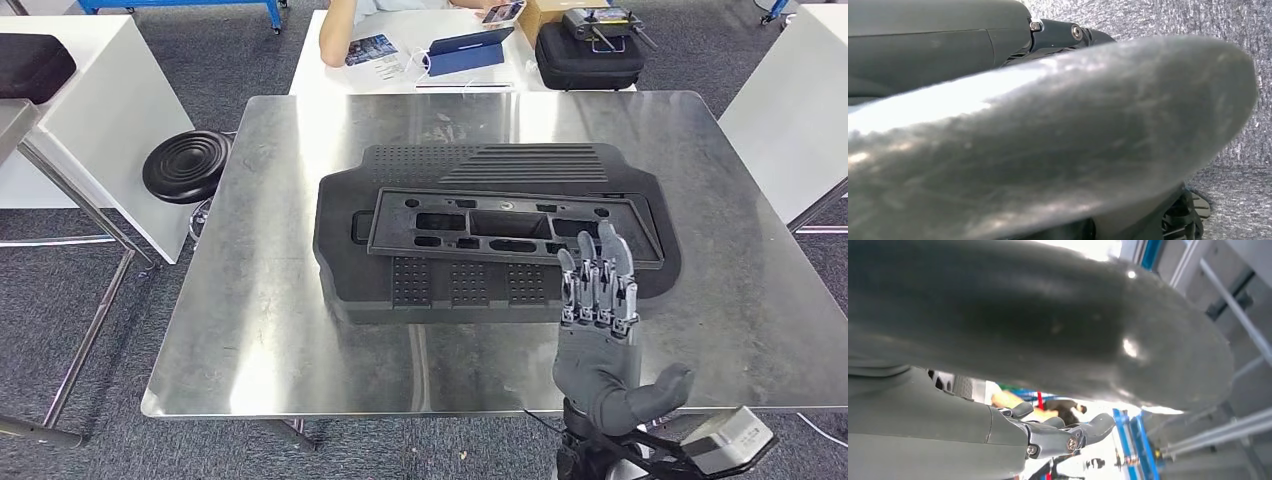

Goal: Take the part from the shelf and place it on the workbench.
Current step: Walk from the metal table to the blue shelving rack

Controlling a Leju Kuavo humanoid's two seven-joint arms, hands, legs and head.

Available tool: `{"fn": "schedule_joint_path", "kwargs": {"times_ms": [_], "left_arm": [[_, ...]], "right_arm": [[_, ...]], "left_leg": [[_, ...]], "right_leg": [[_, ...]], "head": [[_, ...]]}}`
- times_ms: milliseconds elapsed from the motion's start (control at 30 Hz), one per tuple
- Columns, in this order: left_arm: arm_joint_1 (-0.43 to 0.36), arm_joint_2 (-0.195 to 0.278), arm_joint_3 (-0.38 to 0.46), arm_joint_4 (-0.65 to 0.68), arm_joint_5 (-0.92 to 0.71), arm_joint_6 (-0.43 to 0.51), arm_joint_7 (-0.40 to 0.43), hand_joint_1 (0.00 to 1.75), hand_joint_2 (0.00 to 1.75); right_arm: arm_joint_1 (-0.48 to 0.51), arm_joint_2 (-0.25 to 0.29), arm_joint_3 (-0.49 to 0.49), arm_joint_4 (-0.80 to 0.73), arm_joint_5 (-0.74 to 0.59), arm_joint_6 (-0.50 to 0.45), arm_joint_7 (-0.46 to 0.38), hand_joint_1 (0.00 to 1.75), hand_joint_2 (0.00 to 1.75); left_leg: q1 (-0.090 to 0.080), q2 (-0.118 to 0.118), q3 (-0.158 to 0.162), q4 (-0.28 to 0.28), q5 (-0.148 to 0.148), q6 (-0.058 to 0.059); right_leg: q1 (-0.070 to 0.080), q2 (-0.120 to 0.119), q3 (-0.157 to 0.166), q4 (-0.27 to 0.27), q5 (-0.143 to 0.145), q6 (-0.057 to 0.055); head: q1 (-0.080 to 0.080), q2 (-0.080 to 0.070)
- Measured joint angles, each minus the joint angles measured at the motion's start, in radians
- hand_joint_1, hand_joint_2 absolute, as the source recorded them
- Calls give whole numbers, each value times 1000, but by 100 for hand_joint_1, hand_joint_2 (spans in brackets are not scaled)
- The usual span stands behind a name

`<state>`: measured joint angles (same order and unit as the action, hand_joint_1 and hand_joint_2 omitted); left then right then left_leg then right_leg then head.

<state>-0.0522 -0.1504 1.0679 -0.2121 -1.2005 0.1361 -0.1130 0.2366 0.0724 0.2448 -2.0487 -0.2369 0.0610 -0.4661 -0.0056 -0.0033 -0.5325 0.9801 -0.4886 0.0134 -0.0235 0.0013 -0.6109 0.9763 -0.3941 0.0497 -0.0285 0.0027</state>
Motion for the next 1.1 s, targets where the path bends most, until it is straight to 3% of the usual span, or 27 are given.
{"fn": "schedule_joint_path", "kwargs": {"times_ms": [333, 467, 533, 600, 667, 700, 733, 767, 833, 867, 933, 1033, 1100], "left_arm": [[2, -7, 7, 0, -4, 8, -1, 0, 0], [2, -8, 8, 0, -5, 12, -1, 0, 0], [2, -10, 9, 0, -5, 15, 0, 0, 0], [1, -13, 11, 0, -5, 18, 1, 0, 0], [2, -15, 14, 0, -6, 20, 2, 0, 0], [2, -15, 16, 0, -6, 20, 2, 0, 0], [2, -16, 18, 0, -7, 20, 2, 0, 0], [2, -18, 18, 0, -9, 20, 2, 0, 0], [2, -21, 19, 0, -15, 18, 1, 0, 0], [2, -23, 19, -1, -18, 17, 1, 0, 0], [2, -25, 19, -1, -22, 17, 2, 0, 0], [2, -28, 19, -2, -23, 17, 2, 0, 0], [2, -28, 19, -2, -23, 17, 2, 0, 0]], "right_arm": [[51, 20, -140, -37, -24, -11, 14, 0, 0], [54, 22, -163, -42, -23, -14, 22, 0, 0], [55, 24, -172, -46, -21, -17, 31, 0, 0], [56, 25, -182, -49, -17, -19, 39, 0, 0], [58, 26, -191, -49, -15, -20, 45, 0, 0], [59, 26, -195, -48, -15, -21, 48, 0, 0], [60, 26, -200, -48, -14, -22, 51, 0, 0], [60, 26, -205, -47, -14, -23, 53, 0, 0], [60, 27, -213, -47, -11, -26, 58, 0, 0], [59, 29, -217, -47, -10, -28, 60, 0, 0], [59, 33, -225, -47, -8, -30, 62, 0, 0], [60, 37, -231, -47, -7, -32, 64, 0, 0], [59, 40, -233, -47, -6, -32, 64, 0, 0]], "left_leg": [[-5, 0, 1, 7, -7, 10], [-8, 0, 2, 14, -9, 20], [0, 2, 9, 4, 1, 29], [10, 5, 15, -7, 11, 37], [11, 6, 13, -7, 12, 39], [11, 6, 12, -7, 12, 39], [11, 6, 12, -6, 12, 39], [12, 6, 12, -6, 12, 37], [14, 4, 15, -4, 10, 31], [12, 3, 16, -2, 7, 25], [7, 2, 15, 1, 5, 13], [10, 2, 11, 11, -4, -2], [14, 2, -14, 74, -54, -10]], "right_leg": [[-6, 0, 4, -1, -2, 4], [-8, 0, 10, -3, 0, 12], [-7, 0, 7, 4, -6, 17], [-4, 0, -25, 72, -45, 12], [-4, 0, -86, 210, -105, 7], [-5, 0, -111, 268, -125, 9], [-7, 0, -120, 292, -130, 15], [-8, 0, -107, 271, -119, 24], [-12, -3, -28, 130, -71, 42], [-11, -3, 12, 61, -50, 44], [-7, -2, 48, -2, -34, 31], [-7, 0, 44, 2, -30, 7], [-11, -1, 42, 0, -27, -8]], "head": [[0, 0], [0, 0], [0, 0], [3, 0], [6, 0], [6, 0], [6, 0], [6, 0], [7, 0], [8, 0], [7, 0], [6, 0], [4, 0]]}}
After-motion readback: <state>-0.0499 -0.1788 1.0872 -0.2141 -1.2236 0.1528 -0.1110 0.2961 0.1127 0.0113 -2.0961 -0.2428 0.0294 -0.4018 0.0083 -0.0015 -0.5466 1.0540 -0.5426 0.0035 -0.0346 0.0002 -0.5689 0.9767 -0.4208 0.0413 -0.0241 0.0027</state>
